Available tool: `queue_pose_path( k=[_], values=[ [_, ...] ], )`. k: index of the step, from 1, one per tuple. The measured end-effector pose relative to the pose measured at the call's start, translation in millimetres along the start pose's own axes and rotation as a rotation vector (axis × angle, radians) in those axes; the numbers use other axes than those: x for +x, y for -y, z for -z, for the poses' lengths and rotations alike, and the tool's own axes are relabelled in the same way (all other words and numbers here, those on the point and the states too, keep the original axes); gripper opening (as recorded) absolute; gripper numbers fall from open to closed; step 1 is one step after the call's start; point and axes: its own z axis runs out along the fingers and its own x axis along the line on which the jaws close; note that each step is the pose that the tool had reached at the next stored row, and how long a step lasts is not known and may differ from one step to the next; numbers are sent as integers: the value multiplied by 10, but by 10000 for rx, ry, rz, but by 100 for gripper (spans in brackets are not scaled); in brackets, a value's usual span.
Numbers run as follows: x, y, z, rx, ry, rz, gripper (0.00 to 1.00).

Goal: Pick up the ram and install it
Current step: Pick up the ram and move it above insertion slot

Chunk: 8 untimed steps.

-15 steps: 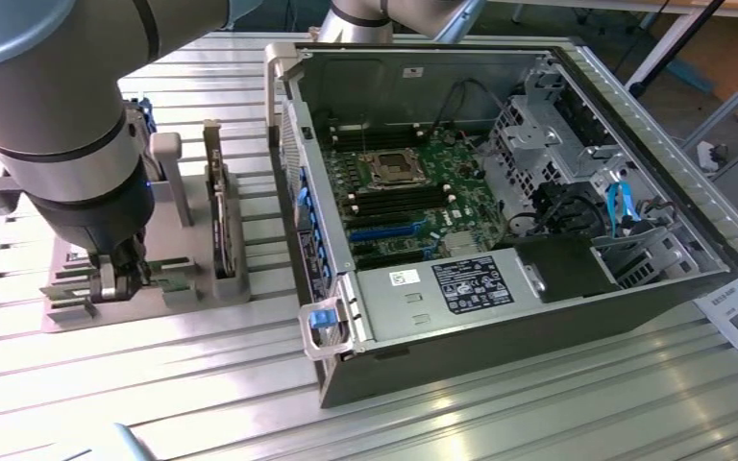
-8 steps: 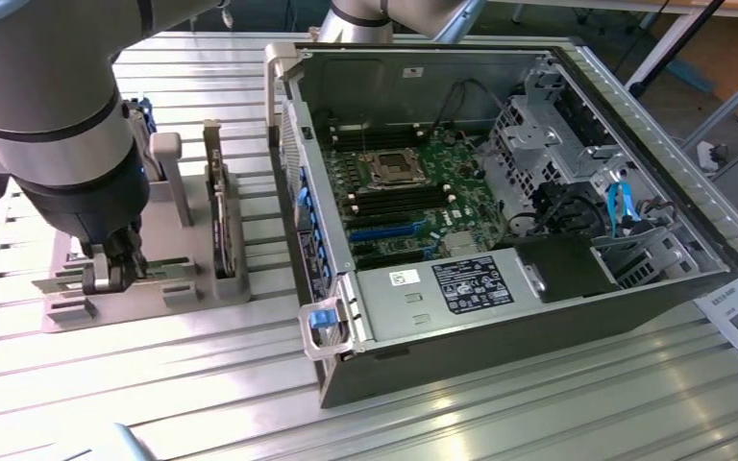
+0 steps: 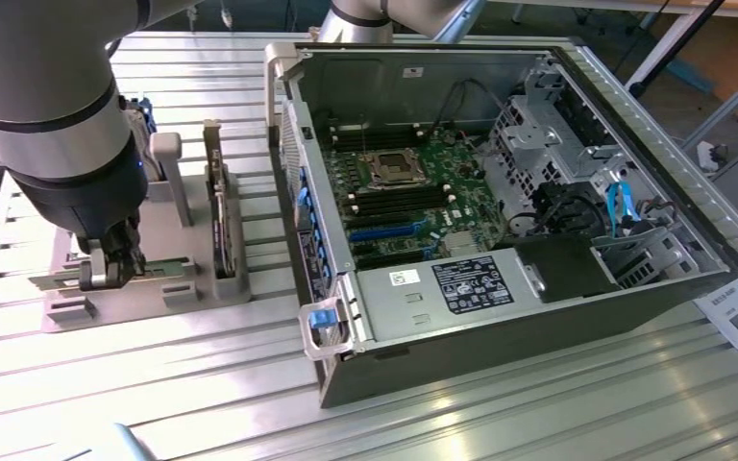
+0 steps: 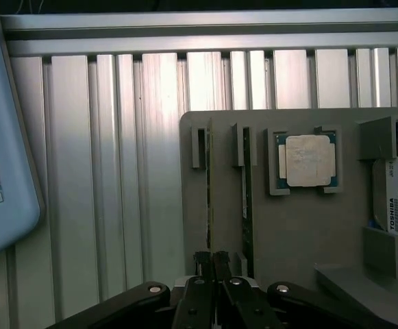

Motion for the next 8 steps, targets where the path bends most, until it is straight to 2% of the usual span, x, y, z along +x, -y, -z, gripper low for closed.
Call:
queue_pose_path(
  k=[8],
  values=[
    [0,0,0,-7,-6,148,12]
  ],
)
